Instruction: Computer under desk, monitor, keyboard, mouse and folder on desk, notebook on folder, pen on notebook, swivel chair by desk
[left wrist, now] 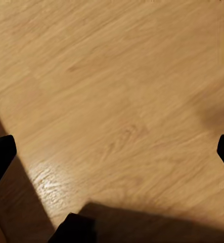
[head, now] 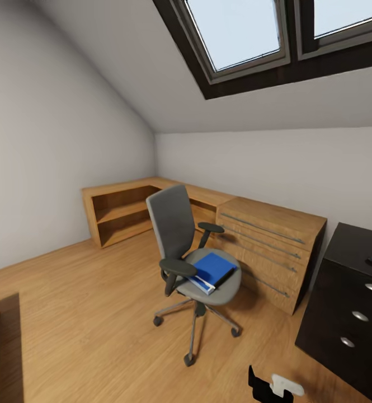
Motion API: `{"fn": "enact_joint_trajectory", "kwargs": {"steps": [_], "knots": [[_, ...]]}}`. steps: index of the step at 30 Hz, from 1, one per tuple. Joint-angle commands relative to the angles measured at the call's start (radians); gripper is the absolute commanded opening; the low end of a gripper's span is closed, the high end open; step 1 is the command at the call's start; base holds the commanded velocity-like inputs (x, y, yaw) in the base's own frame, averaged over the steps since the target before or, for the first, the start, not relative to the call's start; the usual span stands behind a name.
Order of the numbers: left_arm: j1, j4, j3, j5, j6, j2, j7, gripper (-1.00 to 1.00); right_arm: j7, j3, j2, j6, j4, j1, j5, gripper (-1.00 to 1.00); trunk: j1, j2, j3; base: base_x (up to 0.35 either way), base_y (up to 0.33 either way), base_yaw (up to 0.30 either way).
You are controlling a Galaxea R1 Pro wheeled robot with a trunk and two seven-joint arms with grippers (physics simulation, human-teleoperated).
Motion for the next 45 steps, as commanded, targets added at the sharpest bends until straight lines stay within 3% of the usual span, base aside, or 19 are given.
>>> {"fn": "enact_joint_trajectory", "kwargs": {"steps": [1, 17, 28, 45], "knots": [[-0.001, 0.000, -0.007, 0.010, 0.000, 0.000, 0.008, 1.00, 0.001, -0.007, -0.002, -0.006, 0.002, -0.001, 0.002, 1.00, -0.004, 0.007, 0.002, 0.000, 0.000, -0.223], [-0.001, 0.000, -0.007, 0.008, -0.003, -0.002, 0.009, 1.00, 0.001, -0.006, 0.003, -0.005, 0.002, -0.001, 0.002, 1.00, -0.058, 0.105, 0.052, 0.000, 0.000, -0.246], [-0.001, -0.003, -0.007, 0.008, -0.064, -0.005, 0.020, 1.00, 0.002, -0.006, 0.003, -0.005, 0.001, -0.001, 0.004, 1.00, -0.096, 0.175, 0.087, -0.002, -0.003, -0.182], [-0.001, -0.002, -0.005, 0.011, -0.070, -0.006, 0.022, 1.00, 0.003, -0.006, 0.002, -0.003, 0.001, -0.001, 0.007, 1.00, -0.161, 0.294, 0.141, -0.012, -0.223, -0.101]]}}
